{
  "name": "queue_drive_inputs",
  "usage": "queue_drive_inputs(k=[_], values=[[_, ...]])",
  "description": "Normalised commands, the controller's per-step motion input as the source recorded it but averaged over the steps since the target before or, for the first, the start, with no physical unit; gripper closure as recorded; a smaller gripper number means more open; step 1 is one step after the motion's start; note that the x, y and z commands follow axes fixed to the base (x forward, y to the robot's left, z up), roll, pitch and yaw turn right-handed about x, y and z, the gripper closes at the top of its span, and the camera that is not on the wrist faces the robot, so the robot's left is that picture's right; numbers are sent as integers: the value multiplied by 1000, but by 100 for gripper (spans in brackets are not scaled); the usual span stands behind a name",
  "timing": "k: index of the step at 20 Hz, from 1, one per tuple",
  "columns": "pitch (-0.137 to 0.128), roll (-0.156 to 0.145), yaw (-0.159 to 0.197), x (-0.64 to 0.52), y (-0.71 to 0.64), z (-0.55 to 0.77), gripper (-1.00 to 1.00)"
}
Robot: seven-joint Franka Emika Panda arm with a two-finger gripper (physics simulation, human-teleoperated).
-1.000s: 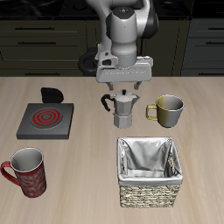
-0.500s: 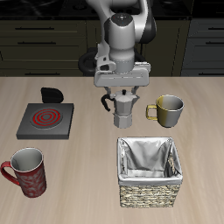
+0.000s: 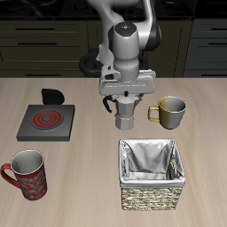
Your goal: Place the moka pot on the stove
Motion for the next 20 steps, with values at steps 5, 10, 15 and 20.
queue_drive_inputs(k=[5,10,15,20], values=[[-9,51,8,30,49,-121,100],[11,0,1,6,-77,-79,100],[-24,0,10,-42,-56,91,100],[-44,5,13,-66,-87,242,100]])
